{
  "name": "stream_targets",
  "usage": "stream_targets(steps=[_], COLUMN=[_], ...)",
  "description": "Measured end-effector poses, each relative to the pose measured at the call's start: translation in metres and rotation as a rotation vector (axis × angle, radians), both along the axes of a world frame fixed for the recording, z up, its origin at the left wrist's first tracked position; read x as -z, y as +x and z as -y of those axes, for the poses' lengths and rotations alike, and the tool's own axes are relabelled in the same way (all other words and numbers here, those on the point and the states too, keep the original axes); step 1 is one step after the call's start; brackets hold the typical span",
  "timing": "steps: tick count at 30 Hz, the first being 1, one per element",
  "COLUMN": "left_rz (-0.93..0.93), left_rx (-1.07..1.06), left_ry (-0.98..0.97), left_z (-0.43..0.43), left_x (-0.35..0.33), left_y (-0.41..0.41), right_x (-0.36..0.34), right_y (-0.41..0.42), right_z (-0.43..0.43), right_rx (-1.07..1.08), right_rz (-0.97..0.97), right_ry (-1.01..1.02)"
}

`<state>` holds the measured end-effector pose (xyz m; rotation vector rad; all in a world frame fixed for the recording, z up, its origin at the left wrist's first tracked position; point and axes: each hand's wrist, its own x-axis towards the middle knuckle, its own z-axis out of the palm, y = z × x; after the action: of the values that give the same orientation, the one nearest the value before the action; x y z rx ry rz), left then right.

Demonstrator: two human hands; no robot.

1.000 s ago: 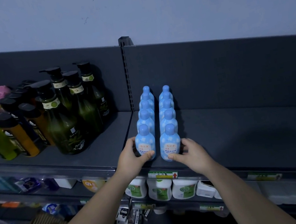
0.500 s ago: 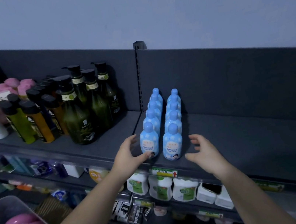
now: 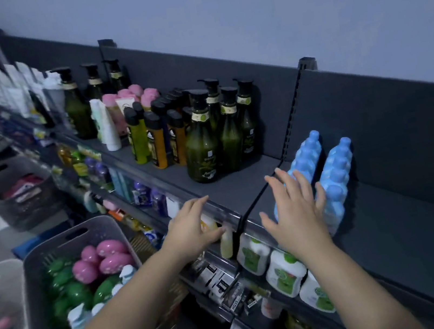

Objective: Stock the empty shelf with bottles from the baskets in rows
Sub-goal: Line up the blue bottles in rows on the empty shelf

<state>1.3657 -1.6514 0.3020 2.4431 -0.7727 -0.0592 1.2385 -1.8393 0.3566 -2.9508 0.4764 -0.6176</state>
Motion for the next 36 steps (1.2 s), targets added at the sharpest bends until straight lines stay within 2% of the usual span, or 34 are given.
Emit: stream_targets(steps=[4,7,20,26,31,36], left_rz=[0.179,0.223,0.026,-0.039,-0.149,-0.264], left_rx=[-0.087,-0.19,-0.443,-0.441,-0.463,-0.518], left_ry=[0.163,0.28,0.505,0.598,0.591,0.587], left_z=[-0.042,-0.088,-0.3,-0.388,-0.452,-0.516], left_x=[0.001,0.003,0.02,0.046,0.067,0.094], left_y=[0.0,0.008,0.013,0.008,0.003,-0.022], right_x=[-0.001,0.0,0.036,0.058,0.082,0.108], right_y=[0.023,0.049,0.129,0.14,0.145,0.141], right_z=[-0.031,-0.073,-0.272,-0.359,-0.412,-0.477], right_rx=[-0.083,-0.205,-0.619,-0.693,-0.704,-0.808], right_rz=[-0.182,-0.246,-0.36,-0.43,-0.48,-0.58], right_ry=[-0.107,-0.149,-0.088,-0.065,-0.008,-0.011])
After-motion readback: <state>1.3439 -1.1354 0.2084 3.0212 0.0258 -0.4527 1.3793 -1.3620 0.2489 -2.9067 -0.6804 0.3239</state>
